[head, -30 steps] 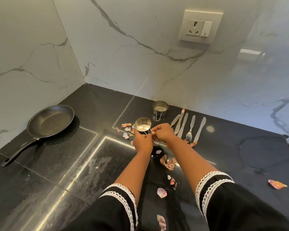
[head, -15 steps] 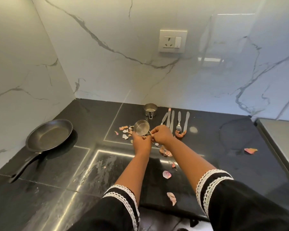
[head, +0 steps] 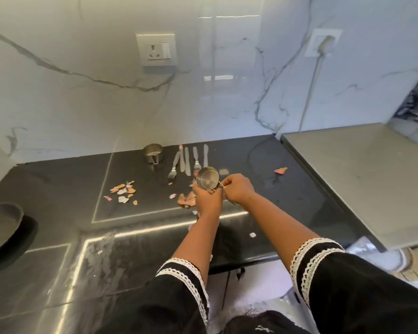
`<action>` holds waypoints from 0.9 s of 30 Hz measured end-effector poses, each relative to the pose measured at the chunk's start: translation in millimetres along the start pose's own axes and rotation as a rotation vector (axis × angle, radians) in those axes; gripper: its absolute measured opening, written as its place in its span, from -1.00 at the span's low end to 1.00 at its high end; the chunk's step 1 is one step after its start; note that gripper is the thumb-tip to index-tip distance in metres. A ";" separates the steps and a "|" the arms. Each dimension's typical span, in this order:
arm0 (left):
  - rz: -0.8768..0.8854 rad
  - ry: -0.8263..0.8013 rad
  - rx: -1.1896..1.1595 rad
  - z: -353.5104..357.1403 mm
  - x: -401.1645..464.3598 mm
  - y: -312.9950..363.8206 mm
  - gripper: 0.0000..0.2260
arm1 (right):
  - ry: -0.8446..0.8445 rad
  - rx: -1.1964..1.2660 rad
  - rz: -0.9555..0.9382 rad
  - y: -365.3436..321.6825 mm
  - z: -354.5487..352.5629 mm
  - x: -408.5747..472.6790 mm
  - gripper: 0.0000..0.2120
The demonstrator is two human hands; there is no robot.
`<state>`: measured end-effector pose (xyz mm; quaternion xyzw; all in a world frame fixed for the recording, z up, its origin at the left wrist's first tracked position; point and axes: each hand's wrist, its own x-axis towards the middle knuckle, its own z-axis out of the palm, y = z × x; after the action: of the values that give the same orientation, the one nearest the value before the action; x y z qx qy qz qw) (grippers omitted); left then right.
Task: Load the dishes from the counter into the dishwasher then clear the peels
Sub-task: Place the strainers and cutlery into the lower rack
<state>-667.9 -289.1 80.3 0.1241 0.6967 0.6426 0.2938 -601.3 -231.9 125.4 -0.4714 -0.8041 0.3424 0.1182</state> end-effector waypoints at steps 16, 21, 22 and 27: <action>0.019 -0.559 0.118 178.4 -117.9 -48.7 -0.31 | 0.402 0.254 0.360 185.5 -121.7 -97.5 -0.85; 0.009 -0.696 0.184 229.8 -174.1 -76.3 -0.12 | 0.503 0.273 0.429 243.1 -157.0 -147.5 -0.82; 0.011 -0.726 0.206 240.6 -187.4 -80.5 -0.10 | 0.517 0.295 0.456 257.0 -165.2 -158.0 -0.83; 0.043 -0.888 0.329 285.1 -241.6 -99.1 -0.08 | 0.584 0.433 0.549 312.0 -199.4 -208.5 -0.75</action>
<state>-293.0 -201.8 44.3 0.4461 0.5935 0.4143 0.5263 -177.7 -219.1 93.6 -0.7084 -0.4920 0.3741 0.3407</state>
